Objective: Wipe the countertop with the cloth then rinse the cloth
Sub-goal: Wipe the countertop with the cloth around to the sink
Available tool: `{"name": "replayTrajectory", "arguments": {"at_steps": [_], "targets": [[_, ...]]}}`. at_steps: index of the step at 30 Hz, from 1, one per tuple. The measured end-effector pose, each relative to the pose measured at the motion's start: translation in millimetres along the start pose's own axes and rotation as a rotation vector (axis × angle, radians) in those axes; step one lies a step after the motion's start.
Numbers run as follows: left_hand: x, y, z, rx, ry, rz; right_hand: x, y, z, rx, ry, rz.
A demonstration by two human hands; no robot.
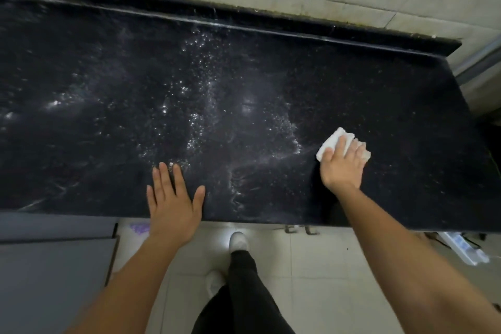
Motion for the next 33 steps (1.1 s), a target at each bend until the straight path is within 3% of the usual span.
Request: {"name": "replayTrajectory", "arguments": {"at_steps": [2, 5, 8, 10, 12, 15, 18, 19, 21, 23, 28, 30, 33], "targets": [[-0.5, 0.0, 1.1, 0.013, -0.003, 0.006, 49.5, 12.6, -3.7, -0.087, 0.048, 0.077], [-0.5, -0.2, 2.1, 0.024, 0.008, 0.016, 120.1, 61.6, -19.5, -0.117, 0.075, 0.520], [1.2, 0.2, 2.9, 0.029, 0.028, 0.007, 125.2, 72.2, -12.5, 0.041, 0.064, 0.841], [2.3, 0.5, 3.1, 0.046, 0.046, 0.004, 99.7, 47.4, -5.6, -0.006, 0.134, 0.997], [2.0, 1.3, 3.2, 0.061, 0.043, 0.007, 67.1, 10.7, -1.5, -0.057, 0.179, 0.899], [1.3, 0.9, 4.3, 0.082, 0.037, 0.020, 45.0, -37.3, 5.7, -0.054, 0.134, 0.493], [0.0, 1.0, 5.7, 0.090, 0.030, 0.029, 81.0, -54.6, 17.7, 0.039, 0.024, 0.072], [-0.4, 1.1, 5.2, 0.089, 0.024, 0.034, 99.2, -53.8, 18.0, 0.043, 0.020, 0.017], [-0.7, 0.6, 4.7, 0.090, 0.020, 0.043, 137.1, -38.8, 11.1, -0.036, 0.106, 0.150], [-0.1, 0.0, 5.2, 0.087, 0.042, 0.044, 172.6, -4.5, -1.1, -0.080, 0.185, 0.458], [4.0, -0.9, 11.6, 0.048, 0.145, 0.019, 174.9, 29.9, -0.7, 0.118, 0.196, 1.112], [11.4, -12.5, 19.2, -0.005, 0.145, 0.020, 148.8, 5.0, 8.9, 0.101, 0.187, 1.159], [29.8, -46.1, 39.4, -0.084, 0.109, 0.115, 106.4, -55.8, 12.5, -0.031, 0.177, 0.828]]}}
Point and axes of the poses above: each hand's wrist, its own y-axis away from the middle knuckle, its own z-axis out of the back of the hand, x = y × z, the point moved 2 cm from there along -y, towards the middle knuckle, and after that the axes turned 6 degrees about y, right-handed, at the moved point
